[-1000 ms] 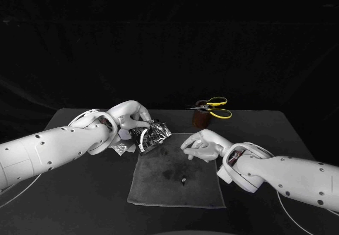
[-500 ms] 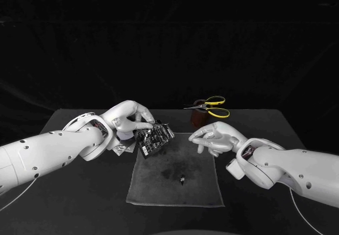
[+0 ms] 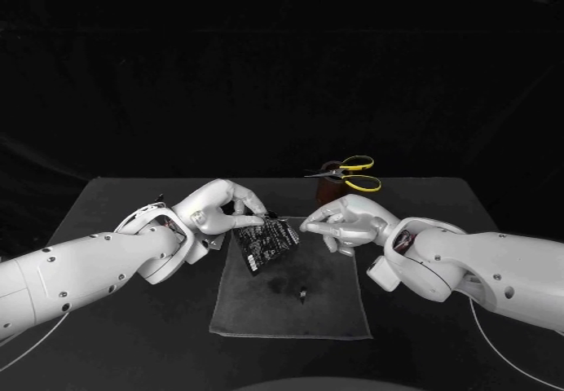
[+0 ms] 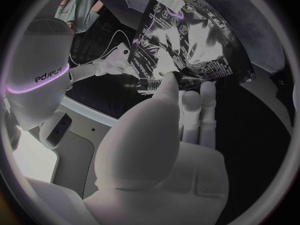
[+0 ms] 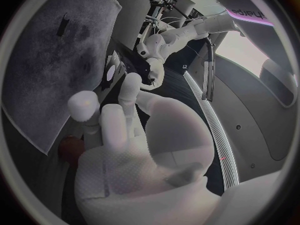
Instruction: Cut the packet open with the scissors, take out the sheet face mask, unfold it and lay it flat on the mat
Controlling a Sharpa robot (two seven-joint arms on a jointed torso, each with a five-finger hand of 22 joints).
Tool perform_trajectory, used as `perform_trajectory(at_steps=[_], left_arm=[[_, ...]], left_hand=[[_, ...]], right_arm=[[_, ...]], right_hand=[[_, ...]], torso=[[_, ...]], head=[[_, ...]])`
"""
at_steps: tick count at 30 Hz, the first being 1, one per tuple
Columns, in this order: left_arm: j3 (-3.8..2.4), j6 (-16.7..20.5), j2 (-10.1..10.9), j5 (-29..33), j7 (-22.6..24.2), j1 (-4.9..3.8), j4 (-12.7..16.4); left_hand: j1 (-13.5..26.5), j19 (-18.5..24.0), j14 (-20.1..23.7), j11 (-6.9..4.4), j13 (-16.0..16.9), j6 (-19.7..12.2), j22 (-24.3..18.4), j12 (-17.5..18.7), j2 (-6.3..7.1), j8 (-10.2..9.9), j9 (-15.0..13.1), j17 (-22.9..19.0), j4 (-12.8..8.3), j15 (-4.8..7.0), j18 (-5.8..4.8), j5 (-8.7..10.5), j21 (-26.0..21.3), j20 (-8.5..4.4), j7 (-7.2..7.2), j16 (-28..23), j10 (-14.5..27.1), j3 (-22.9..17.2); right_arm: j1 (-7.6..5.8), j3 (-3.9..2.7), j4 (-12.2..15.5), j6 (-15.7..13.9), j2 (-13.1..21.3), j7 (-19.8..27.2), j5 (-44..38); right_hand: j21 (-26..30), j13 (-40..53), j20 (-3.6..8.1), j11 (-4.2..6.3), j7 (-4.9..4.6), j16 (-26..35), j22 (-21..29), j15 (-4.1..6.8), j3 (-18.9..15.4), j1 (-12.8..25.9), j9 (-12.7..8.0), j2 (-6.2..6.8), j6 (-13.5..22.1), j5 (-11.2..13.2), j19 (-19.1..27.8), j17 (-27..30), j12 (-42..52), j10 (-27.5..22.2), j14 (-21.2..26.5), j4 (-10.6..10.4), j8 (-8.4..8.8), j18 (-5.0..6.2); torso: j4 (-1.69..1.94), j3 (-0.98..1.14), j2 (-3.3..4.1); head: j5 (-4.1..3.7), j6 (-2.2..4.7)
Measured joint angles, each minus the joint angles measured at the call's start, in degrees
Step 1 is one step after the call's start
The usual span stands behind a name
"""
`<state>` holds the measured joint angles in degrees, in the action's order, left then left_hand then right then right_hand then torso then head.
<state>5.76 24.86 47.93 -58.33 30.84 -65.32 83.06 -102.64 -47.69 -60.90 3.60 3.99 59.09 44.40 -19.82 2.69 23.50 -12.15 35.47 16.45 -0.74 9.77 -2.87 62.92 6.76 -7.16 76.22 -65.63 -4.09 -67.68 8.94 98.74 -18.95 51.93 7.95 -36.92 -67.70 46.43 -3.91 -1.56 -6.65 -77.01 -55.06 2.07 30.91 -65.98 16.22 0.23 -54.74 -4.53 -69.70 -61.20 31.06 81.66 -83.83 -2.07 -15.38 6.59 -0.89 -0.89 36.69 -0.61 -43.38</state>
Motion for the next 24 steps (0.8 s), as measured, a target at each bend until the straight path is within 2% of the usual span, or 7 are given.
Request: perform_trajectory(at_steps=[5,11,24], left_arm=[[-0.01,0.18,-0.47,0.47,0.87,1.00,-0.49],[-0.01,0.24,-1.05,0.90,1.65,1.60,-0.87],[-0.02,0.20,-1.54,1.27,2.21,1.87,-2.10]], left_hand=[[-0.19,0.20,0.31,0.31,-0.07,-0.42,0.11,0.70,0.19,-0.44,0.17,-0.42,-0.01,-0.29,-0.02,0.00,0.00,0.20,-0.41,0.00,0.31,-0.45],[-0.19,0.20,0.30,0.52,-0.08,-0.42,0.11,1.03,0.19,-0.45,0.23,-0.58,-0.01,-0.29,-0.05,0.00,0.00,0.20,-0.41,-0.21,0.52,-0.45],[-0.19,0.39,0.70,0.52,-0.10,-0.63,0.16,1.26,0.19,-0.75,0.24,-0.75,-0.01,-0.30,-0.08,0.01,0.00,0.40,-0.60,-0.21,0.52,-0.77]], right_arm=[[-0.44,-0.05,0.19,0.93,-0.51,-1.17,0.02],[-0.58,-0.06,0.19,2.23,-1.44,-2.45,0.00],[-0.66,-0.07,0.03,3.92,-2.29,-4.11,-0.75]], right_hand=[[0.00,1.99,0.00,-0.19,0.00,-0.48,-0.15,-0.01,-0.32,0.53,0.02,-0.53,0.00,-0.03,0.00,-0.63,1.56,-0.20,0.00,-1.11,0.33,-0.01],[0.00,3.35,0.00,-0.31,0.00,-0.70,-0.15,-0.01,-0.41,0.91,0.02,-0.15,0.00,-0.48,0.01,-1.05,2.68,-0.32,0.01,-1.66,0.33,-0.02],[0.00,4.23,0.00,-0.39,-0.20,-0.75,-0.12,-0.02,-1.12,1.74,0.00,0.68,0.21,-0.48,0.01,-1.04,2.99,-0.81,0.02,-2.37,0.99,-0.04]], torso=[[0.02,-0.04,0.01],[-0.01,-0.05,0.01],[-0.05,-0.01,-0.03]], head=[[-0.10,-0.37],[-0.10,-0.75],[-0.19,-1.37]])
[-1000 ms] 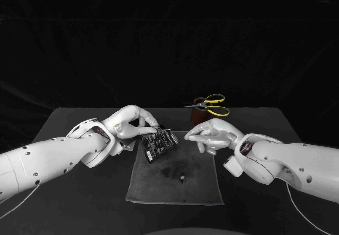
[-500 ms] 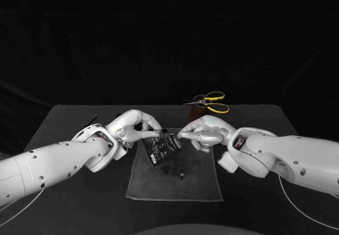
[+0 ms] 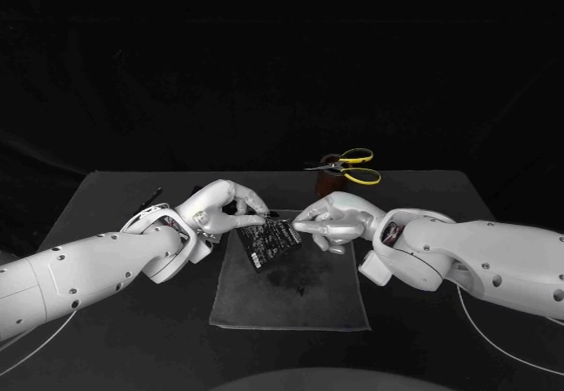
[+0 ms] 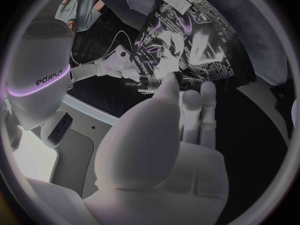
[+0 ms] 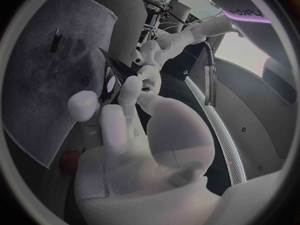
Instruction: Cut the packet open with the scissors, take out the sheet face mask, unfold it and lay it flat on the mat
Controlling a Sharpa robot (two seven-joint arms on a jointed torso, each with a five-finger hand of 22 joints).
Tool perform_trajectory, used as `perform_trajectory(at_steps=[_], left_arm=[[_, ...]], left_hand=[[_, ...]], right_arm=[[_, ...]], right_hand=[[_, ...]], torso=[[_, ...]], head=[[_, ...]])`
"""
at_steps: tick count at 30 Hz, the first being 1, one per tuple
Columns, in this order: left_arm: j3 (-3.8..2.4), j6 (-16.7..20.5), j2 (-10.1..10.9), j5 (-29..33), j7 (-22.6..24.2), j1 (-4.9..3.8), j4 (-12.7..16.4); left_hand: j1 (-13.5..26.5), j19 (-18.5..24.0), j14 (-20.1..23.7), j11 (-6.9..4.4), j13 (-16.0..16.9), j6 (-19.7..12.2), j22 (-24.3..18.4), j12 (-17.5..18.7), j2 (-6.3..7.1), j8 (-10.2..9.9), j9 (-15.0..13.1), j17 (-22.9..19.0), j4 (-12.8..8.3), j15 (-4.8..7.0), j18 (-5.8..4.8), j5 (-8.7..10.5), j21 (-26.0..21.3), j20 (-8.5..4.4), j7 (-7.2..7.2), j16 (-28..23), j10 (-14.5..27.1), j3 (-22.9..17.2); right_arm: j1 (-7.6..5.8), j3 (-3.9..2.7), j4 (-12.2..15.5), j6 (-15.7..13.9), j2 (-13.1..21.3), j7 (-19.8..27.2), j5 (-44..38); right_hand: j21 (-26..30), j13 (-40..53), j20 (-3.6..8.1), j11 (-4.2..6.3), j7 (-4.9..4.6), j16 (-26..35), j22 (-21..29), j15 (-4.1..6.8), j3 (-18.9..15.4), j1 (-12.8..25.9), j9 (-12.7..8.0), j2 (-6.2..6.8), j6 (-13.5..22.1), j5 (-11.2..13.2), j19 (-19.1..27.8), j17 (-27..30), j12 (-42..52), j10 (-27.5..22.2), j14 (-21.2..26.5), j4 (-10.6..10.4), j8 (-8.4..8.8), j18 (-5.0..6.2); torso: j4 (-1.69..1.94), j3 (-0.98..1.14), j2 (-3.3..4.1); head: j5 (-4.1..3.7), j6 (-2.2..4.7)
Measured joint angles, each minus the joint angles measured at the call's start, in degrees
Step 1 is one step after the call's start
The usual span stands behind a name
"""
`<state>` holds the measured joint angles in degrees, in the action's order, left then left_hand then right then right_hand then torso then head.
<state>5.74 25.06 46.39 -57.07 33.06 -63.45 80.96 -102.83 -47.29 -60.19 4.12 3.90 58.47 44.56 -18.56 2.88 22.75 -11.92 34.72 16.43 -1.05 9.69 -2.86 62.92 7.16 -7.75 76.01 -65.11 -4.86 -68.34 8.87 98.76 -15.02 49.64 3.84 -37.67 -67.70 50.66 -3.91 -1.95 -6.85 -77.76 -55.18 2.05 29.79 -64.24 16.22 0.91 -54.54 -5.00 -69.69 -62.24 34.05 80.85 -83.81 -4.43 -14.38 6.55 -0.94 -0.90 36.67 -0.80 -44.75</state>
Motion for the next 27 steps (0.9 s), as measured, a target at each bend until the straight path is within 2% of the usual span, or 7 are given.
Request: perform_trajectory(at_steps=[14,27], left_arm=[[0.01,-0.27,-0.44,0.05,0.03,0.11,-1.29],[0.03,-0.77,-0.80,0.02,-0.05,0.18,-1.69]], left_hand=[[-0.22,0.00,0.00,0.00,-0.03,0.00,-0.01,0.26,0.22,0.00,0.05,-0.25,0.00,0.00,-0.04,0.00,0.00,0.00,0.01,0.00,0.00,0.01],[-0.22,0.00,0.20,0.20,-0.04,0.00,0.04,0.32,0.22,-0.11,0.05,-0.28,0.16,-0.21,-0.45,0.01,0.00,0.00,0.01,0.00,0.21,-0.15]], right_arm=[[-0.02,0.00,-0.36,0.18,-0.51,-1.04,-1.57],[-0.22,-0.01,-1.15,0.19,-1.88,-1.70,-2.36]], right_hand=[[0.01,0.66,0.00,0.00,0.00,-0.22,0.11,-0.01,-0.09,0.00,-0.02,0.00,0.00,0.00,0.00,-0.30,0.73,0.00,0.01,-0.09,0.00,-0.02],[0.02,1.51,-0.21,0.00,0.01,-0.45,-0.12,-0.02,-0.17,0.00,0.10,0.00,-0.01,0.00,-0.20,-0.86,1.52,0.00,0.02,-0.16,0.00,-0.07]], torso=[[0.03,0.01,0.00],[0.00,-0.03,0.03]], head=[[0.15,-0.73],[0.28,-0.86]])
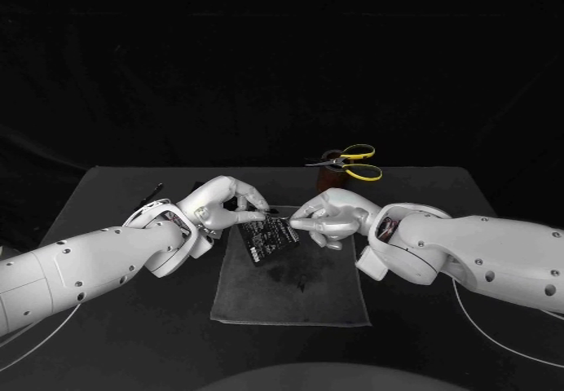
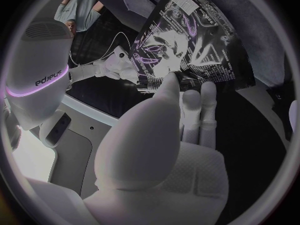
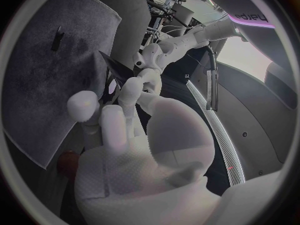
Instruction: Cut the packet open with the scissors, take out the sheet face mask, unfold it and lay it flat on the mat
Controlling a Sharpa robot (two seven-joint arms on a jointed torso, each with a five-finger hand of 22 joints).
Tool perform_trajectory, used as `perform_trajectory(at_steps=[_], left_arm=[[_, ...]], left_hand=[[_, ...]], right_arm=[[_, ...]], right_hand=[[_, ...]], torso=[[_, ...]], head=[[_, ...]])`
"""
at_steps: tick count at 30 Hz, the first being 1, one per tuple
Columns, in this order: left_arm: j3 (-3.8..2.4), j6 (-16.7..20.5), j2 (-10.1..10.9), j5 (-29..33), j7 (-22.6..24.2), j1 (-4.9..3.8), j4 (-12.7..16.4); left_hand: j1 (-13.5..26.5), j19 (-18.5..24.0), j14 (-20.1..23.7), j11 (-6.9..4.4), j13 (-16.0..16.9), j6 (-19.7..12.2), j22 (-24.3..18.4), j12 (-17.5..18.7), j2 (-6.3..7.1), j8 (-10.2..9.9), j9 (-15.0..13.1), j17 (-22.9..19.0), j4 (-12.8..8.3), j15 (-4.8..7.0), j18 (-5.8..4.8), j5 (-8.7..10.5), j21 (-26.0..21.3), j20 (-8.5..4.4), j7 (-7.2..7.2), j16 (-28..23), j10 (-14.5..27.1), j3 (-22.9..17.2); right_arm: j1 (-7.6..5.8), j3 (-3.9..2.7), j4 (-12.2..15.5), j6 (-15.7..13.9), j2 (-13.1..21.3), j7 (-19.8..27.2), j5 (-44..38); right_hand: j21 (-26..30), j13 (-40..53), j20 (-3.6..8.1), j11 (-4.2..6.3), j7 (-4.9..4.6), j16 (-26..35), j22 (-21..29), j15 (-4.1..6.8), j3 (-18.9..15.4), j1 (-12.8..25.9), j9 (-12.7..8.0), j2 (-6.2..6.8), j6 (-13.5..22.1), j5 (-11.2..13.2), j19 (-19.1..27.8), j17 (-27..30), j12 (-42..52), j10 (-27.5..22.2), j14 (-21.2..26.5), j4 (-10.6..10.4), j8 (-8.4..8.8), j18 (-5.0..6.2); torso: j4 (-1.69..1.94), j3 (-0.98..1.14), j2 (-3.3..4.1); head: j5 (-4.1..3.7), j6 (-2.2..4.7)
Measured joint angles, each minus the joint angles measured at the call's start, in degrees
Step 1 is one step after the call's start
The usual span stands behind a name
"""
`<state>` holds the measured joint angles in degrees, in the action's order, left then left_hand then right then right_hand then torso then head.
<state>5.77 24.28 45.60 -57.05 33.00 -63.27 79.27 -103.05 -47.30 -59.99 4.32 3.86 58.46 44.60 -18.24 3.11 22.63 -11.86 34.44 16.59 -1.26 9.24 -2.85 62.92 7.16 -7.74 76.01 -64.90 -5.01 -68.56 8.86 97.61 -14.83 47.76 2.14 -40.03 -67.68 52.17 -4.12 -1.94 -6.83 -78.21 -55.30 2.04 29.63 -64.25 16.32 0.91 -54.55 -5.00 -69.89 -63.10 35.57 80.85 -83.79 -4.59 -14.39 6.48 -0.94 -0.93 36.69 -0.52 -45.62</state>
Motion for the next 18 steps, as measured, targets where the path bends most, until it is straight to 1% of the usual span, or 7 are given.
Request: perform_trajectory(at_steps=[4,14,18], left_arm=[[0.00,-0.08,-0.01,0.00,-0.03,0.01,0.00],[0.00,-0.17,-0.08,0.00,-0.11,0.01,-0.12],[0.00,-0.20,-0.15,0.00,-0.15,0.01,-0.15]], left_hand=[[0.00,0.00,0.00,0.00,-0.02,0.00,0.00,0.10,0.00,-0.11,0.00,-0.01,0.00,0.00,-0.01,0.00,0.00,0.00,0.00,0.00,0.00,0.00],[0.00,0.00,-0.01,0.00,-0.04,0.00,-0.01,0.10,0.00,-0.11,0.00,0.02,-0.17,-0.01,-0.03,0.00,0.00,0.00,0.00,0.00,0.00,-0.16],[0.00,0.00,-0.01,0.00,-0.07,0.00,-0.02,0.11,0.00,-0.11,0.00,0.14,-0.17,-0.01,-0.03,0.00,0.00,0.00,0.00,0.00,0.00,-0.16]], right_arm=[[-0.10,0.00,-0.20,0.01,-0.38,-0.37,-0.44],[-0.31,0.00,-1.35,0.01,-1.64,-1.16,-1.65],[-0.35,-0.01,-1.52,0.01,-2.10,-1.51,-2.32]], right_hand=[[0.00,0.00,0.00,0.00,0.00,0.00,0.00,-0.09,0.00,0.00,0.00,0.00,0.00,0.00,0.00,0.00,0.00,0.00,0.09,0.00,0.00,-0.01],[0.00,0.84,0.00,0.00,0.01,-0.34,-0.22,-0.06,0.19,0.00,0.15,0.00,-0.01,0.00,0.00,-0.74,0.69,0.00,0.06,0.19,0.00,-0.02],[0.00,0.92,0.00,0.00,0.05,-0.62,-0.22,0.07,0.36,-0.28,0.21,0.28,-0.33,0.00,0.00,-0.77,0.91,0.00,-0.07,0.36,0.00,-0.04]], torso=[[0.03,-0.03,0.01],[0.03,-0.03,0.01],[0.03,-0.03,0.01]], head=[[-0.01,-0.02],[0.15,-0.10],[0.16,-0.09]])
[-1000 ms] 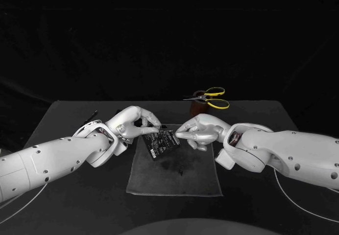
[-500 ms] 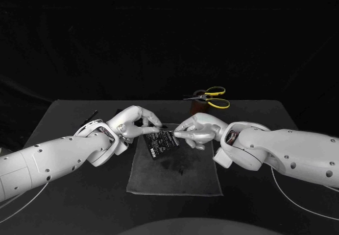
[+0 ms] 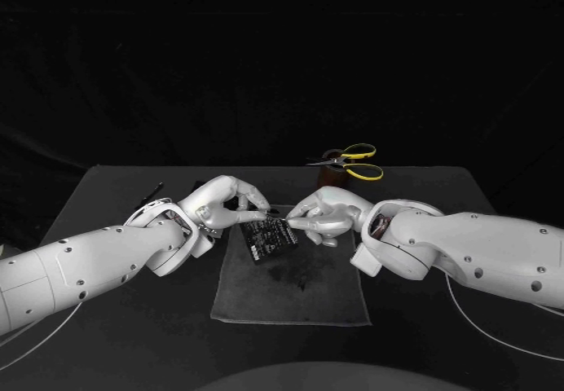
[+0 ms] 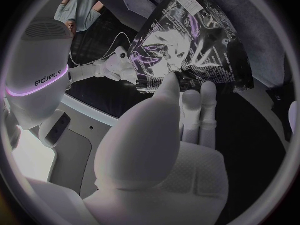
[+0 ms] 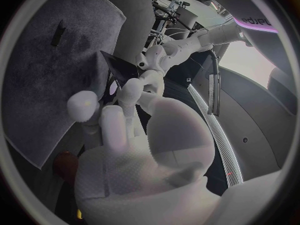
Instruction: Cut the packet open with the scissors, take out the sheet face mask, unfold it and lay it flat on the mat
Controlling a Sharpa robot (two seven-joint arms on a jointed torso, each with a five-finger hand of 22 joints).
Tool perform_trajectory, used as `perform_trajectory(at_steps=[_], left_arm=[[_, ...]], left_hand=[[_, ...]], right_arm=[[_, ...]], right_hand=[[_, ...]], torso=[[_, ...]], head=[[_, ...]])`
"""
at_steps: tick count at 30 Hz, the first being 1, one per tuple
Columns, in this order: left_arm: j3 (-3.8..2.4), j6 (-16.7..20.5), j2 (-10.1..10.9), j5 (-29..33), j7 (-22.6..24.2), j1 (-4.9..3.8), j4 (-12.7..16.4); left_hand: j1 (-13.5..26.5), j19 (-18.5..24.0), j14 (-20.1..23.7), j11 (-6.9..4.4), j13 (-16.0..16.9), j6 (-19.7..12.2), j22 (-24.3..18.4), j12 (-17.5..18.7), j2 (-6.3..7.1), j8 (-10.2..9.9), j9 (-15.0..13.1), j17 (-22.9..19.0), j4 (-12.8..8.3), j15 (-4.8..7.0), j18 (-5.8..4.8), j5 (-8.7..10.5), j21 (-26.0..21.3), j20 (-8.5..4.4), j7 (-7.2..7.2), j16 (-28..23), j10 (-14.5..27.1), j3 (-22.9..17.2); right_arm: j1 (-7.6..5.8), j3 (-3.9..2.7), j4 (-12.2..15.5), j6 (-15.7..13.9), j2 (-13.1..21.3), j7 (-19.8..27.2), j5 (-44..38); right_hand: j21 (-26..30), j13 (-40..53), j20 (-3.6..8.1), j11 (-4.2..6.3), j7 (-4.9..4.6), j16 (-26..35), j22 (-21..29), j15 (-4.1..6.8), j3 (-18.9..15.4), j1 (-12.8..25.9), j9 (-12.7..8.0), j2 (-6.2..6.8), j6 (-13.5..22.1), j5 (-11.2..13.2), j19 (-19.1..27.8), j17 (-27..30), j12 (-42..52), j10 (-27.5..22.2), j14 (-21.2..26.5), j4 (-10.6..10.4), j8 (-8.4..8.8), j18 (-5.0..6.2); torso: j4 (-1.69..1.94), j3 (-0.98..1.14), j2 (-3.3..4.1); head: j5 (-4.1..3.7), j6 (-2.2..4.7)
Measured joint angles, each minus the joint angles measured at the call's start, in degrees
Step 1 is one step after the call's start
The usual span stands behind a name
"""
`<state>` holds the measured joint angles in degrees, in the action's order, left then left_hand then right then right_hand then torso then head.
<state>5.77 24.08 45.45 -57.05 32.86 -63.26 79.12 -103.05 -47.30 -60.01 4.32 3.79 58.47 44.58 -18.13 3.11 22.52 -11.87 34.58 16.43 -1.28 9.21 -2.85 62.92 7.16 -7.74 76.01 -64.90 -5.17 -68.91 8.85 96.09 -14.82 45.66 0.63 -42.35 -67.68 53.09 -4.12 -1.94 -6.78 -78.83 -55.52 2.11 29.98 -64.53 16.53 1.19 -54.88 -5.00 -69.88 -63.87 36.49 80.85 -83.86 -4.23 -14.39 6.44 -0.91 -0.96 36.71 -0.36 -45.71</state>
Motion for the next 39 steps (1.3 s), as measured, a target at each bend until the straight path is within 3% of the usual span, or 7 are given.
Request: perform_trajectory(at_steps=[18,23,39], left_arm=[[0.00,-0.21,0.05,0.02,-0.50,0.00,-0.73],[0.00,-0.27,0.08,0.03,-0.62,0.00,-0.85],[0.00,-0.47,-0.20,0.08,-0.85,0.00,-1.14]], left_hand=[[0.24,0.00,-0.09,0.00,0.02,-0.22,0.06,0.22,0.24,0.00,0.00,0.13,-0.01,-0.09,-0.02,0.00,0.00,0.00,-0.21,0.00,0.00,0.00],[0.24,0.00,-0.09,0.00,0.04,-0.22,0.05,0.22,0.24,0.00,0.06,0.26,-0.16,-0.09,0.57,0.00,0.00,0.00,-0.21,0.00,0.00,-0.15],[0.24,0.00,-0.10,0.01,0.04,-0.21,0.04,0.22,0.24,-0.15,0.06,0.25,0.01,-0.10,0.56,0.00,0.00,0.00,-0.20,0.00,-0.01,-0.31]], right_arm=[[-0.04,-0.02,1.43,-0.63,1.26,-0.31,-1.61],[-0.04,-0.02,1.90,-0.54,1.91,-0.45,-1.89],[-0.04,-0.04,2.11,-0.04,2.01,-1.01,-2.42]], right_hand=[[0.00,0.29,0.00,0.20,-0.07,0.01,0.03,0.05,-0.17,-0.33,-0.02,0.33,-0.09,0.00,0.00,0.03,0.00,-0.20,-0.05,0.15,0.00,-0.28],[0.00,0.30,0.00,0.20,-0.07,0.01,0.05,0.04,-0.33,-0.33,0.03,0.33,-0.09,-0.36,0.00,0.05,-0.01,-0.20,-0.04,0.31,0.00,-0.29],[0.00,0.51,0.00,0.20,-0.06,0.12,0.06,0.02,-0.33,-0.33,0.02,0.33,-0.08,-0.79,0.00,0.12,-0.01,-0.20,-0.02,0.30,0.00,-0.31]], torso=[[-0.02,0.16,-0.02],[-0.07,0.16,-0.02],[0.00,0.04,-0.03]], head=[[0.29,-0.13],[0.25,-0.24],[0.17,-0.33]])
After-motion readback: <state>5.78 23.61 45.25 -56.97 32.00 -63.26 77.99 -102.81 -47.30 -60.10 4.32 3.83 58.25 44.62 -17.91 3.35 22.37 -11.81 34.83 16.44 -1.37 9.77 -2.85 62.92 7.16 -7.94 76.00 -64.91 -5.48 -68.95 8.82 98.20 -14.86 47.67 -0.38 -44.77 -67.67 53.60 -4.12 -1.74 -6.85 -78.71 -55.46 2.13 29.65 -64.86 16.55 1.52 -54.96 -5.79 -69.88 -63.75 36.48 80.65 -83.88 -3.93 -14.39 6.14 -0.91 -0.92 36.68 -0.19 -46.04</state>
